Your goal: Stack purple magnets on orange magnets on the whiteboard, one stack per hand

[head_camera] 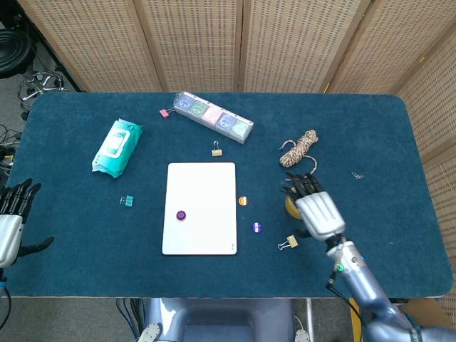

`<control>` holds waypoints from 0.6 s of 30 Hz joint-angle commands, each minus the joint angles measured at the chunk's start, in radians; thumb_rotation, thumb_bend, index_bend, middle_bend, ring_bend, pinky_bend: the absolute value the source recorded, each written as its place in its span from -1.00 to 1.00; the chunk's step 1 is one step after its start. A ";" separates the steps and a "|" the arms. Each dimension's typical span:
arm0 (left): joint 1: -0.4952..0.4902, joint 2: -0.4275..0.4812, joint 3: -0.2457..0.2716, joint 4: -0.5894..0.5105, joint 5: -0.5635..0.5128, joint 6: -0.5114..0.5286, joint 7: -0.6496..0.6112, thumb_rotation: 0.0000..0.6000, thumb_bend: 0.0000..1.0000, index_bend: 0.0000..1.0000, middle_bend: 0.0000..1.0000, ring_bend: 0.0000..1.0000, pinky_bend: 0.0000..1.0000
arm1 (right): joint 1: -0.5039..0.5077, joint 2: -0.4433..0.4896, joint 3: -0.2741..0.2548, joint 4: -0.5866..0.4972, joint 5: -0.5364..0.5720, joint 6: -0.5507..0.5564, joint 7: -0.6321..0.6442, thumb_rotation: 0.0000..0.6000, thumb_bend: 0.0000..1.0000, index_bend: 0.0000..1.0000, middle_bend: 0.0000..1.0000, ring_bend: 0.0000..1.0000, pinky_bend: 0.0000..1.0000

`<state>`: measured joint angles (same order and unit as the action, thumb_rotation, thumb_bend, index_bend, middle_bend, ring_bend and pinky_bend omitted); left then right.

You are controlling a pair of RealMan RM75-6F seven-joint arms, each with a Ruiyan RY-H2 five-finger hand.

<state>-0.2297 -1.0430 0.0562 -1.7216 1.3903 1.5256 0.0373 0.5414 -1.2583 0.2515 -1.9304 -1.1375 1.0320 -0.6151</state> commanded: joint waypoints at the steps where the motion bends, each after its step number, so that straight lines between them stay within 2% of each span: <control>1: 0.008 0.006 -0.004 0.001 0.014 -0.009 -0.012 1.00 -0.85 -1.00 -1.00 -1.00 -1.00 | 0.126 -0.128 0.052 0.071 0.144 -0.053 -0.115 1.00 -0.86 -0.58 -1.00 -1.00 -1.00; 8: 0.016 0.020 -0.017 -0.002 0.028 -0.029 -0.041 1.00 -0.85 -1.00 -1.00 -1.00 -1.00 | 0.269 -0.274 0.062 0.225 0.321 -0.065 -0.213 1.00 -0.79 -0.51 -1.00 -1.00 -1.00; 14: 0.024 0.037 -0.036 -0.001 0.023 -0.047 -0.077 1.00 -0.85 -1.00 -1.00 -1.00 -1.00 | 0.345 -0.384 0.045 0.391 0.367 -0.084 -0.201 1.00 -0.76 -0.43 -1.00 -1.00 -1.00; 18: 0.027 0.041 -0.044 -0.001 0.024 -0.063 -0.083 1.00 -0.85 -1.00 -1.00 -1.00 -1.00 | 0.383 -0.441 0.043 0.489 0.390 -0.110 -0.173 1.00 -0.67 -0.40 -1.00 -1.00 -1.00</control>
<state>-0.2034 -1.0029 0.0126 -1.7221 1.4143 1.4637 -0.0447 0.8954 -1.6606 0.2973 -1.4897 -0.7688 0.9412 -0.8051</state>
